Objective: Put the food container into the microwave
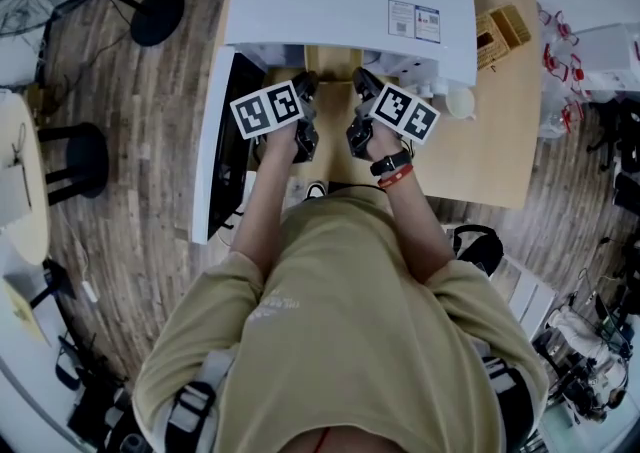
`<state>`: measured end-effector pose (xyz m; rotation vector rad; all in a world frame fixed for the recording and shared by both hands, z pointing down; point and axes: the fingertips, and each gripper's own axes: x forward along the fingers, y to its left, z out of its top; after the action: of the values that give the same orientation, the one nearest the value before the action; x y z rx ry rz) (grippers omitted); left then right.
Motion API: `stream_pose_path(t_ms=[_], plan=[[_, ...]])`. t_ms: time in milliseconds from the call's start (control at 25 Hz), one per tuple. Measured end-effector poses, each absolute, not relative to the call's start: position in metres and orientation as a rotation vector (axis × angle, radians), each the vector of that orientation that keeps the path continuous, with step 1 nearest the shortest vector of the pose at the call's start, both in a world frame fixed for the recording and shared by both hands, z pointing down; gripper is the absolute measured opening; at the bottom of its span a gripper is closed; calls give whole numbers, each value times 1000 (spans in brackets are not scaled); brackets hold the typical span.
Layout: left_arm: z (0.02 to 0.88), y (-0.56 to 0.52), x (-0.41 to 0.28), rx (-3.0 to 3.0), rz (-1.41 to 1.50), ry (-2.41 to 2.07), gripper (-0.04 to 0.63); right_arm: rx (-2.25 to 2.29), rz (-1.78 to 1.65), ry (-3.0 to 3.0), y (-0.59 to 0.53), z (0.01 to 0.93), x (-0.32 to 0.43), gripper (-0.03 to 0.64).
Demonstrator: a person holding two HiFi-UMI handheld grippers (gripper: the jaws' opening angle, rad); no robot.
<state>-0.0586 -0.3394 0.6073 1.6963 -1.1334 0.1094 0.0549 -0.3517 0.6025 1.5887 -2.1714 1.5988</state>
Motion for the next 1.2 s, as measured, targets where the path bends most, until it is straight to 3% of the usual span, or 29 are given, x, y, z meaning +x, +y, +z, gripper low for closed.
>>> stream_pose_path(t_ms=[1200], plan=[[605,-385,-56,1910,139,-1343,64,1605,1446,-2329,-388,603,58,74]])
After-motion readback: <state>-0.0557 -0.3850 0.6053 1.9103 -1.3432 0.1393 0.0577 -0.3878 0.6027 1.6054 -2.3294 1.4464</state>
